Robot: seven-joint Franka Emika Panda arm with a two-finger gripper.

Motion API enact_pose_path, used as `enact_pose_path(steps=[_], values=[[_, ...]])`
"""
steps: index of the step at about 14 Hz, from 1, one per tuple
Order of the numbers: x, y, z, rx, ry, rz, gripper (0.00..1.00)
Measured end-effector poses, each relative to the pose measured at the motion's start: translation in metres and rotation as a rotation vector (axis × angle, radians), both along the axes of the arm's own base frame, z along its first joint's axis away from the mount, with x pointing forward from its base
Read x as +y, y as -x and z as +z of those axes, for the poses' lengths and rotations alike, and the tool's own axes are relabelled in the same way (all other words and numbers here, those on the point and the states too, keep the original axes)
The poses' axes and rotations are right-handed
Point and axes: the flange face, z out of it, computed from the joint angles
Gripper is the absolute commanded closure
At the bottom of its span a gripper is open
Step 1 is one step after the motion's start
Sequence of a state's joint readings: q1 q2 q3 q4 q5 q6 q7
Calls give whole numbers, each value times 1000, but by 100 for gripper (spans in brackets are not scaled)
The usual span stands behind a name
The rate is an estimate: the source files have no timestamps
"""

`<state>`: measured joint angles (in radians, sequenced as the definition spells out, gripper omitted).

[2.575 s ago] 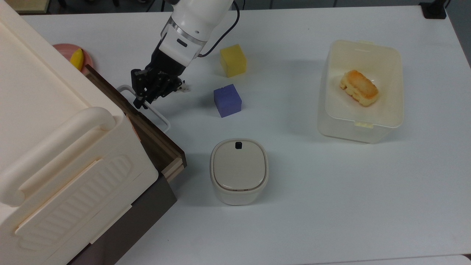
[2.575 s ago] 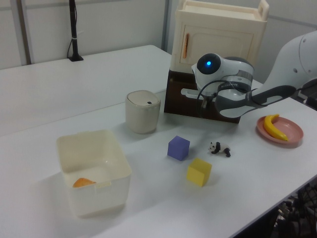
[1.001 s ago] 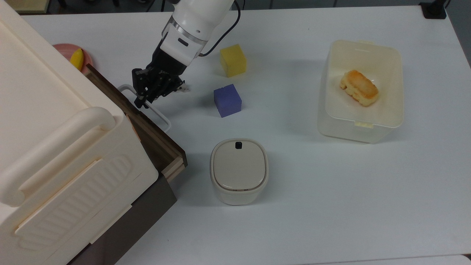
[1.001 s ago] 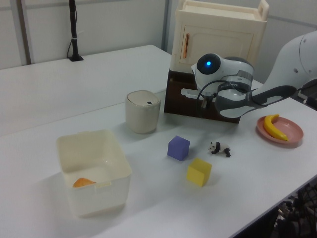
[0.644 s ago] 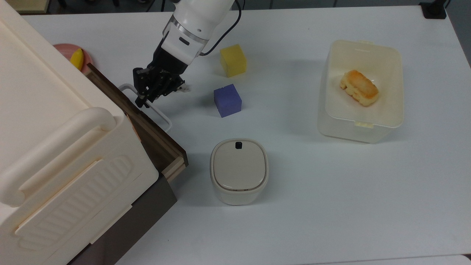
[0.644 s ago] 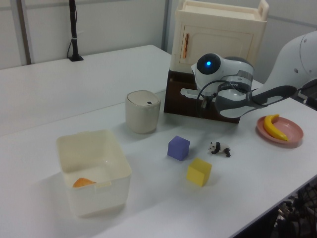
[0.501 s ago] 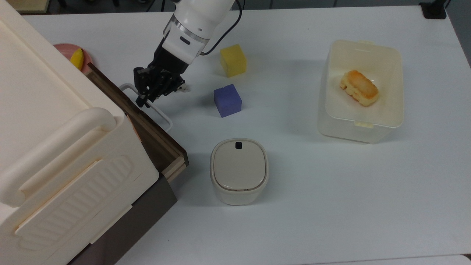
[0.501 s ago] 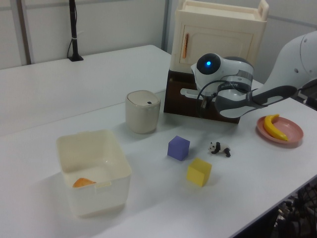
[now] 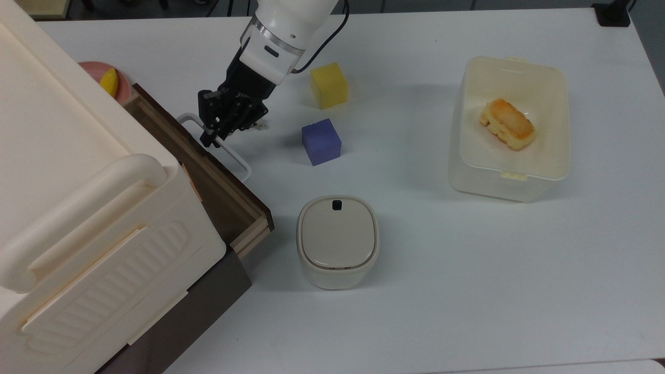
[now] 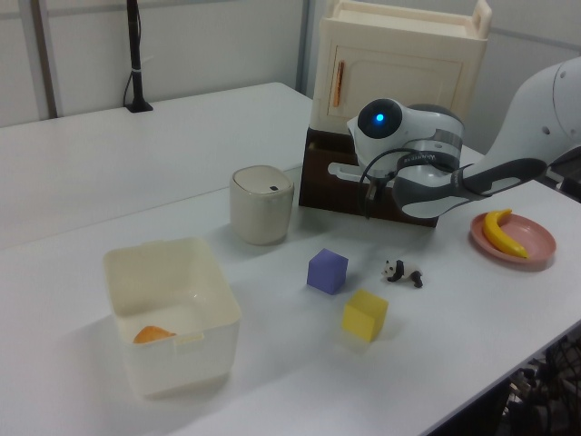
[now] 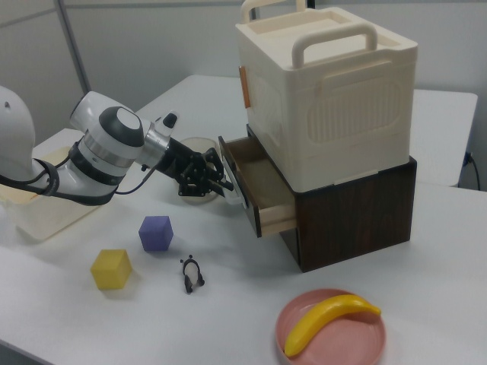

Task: Slide the drawer open
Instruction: 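Keep pulling the handle to extend the drawer further, then open the gripper and lift it away from the handle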

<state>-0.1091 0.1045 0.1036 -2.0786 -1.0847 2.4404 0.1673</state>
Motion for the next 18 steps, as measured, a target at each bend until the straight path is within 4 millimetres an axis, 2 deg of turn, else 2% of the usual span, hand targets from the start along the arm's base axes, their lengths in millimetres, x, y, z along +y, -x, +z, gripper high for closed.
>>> enact_pose_path(steps=[1, 2, 4, 5, 6, 13, 16, 18], values=[[1, 0, 0, -1, 0, 1, 86], [2, 1, 0, -1, 0, 2, 80], [4, 1, 1, -5, -3, 1, 41], [6, 1, 2, -11, -7, -2, 26], [9, 1, 2, -16, -9, -1, 19], [13, 2, 10, -30, -11, 4, 19], [13, 1, 11, -37, -14, -1, 0], [13, -1, 15, -51, -30, -16, 0]])
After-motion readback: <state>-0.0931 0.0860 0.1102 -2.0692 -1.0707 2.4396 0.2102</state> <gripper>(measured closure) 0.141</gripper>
